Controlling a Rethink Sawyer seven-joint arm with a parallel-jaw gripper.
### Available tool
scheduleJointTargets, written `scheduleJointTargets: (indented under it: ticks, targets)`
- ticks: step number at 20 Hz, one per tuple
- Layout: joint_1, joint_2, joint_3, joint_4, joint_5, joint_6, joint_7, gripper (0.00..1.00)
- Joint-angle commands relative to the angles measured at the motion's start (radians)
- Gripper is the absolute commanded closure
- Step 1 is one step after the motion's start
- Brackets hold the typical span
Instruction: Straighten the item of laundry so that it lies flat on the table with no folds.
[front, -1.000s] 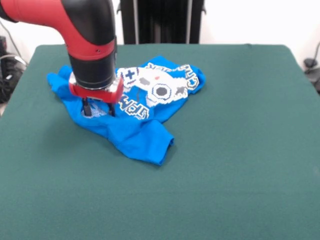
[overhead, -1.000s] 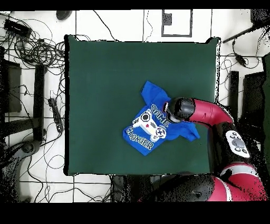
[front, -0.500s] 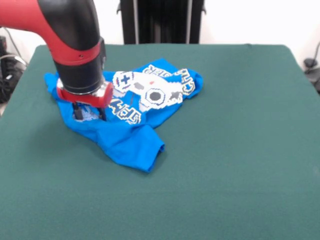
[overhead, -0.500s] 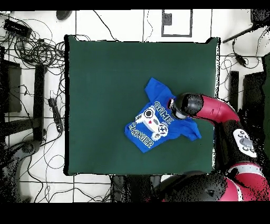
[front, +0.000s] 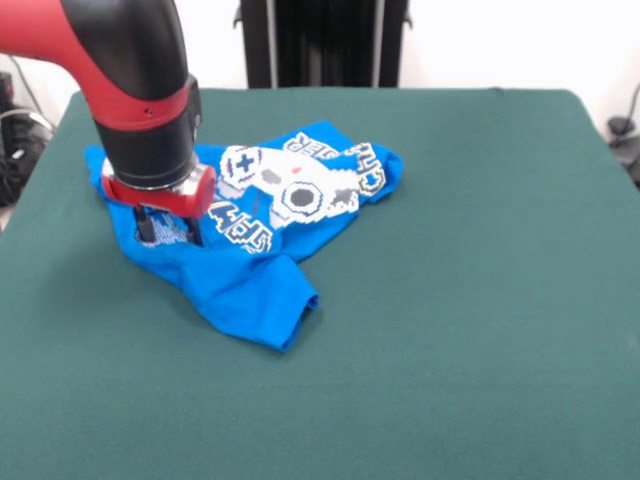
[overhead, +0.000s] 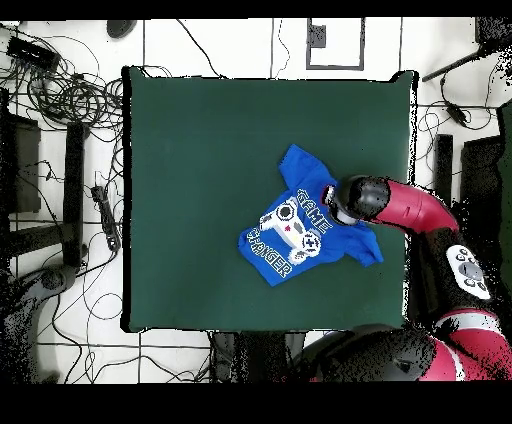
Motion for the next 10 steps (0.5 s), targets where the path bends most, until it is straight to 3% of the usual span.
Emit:
scheduleJointTargets:
  ticks: [1,6,10]
  targets:
    - [0.007,-0.005,0.052,-0.004,-0.029,-0.101,0.014,0.00]
    - [-0.002,-0.010,0.057,0.001,-0.034,-0.093,-0.009,0.00]
    - [-0.042,0.028,0.116,-0.055,-0.045,-0.012,-0.160,0.00]
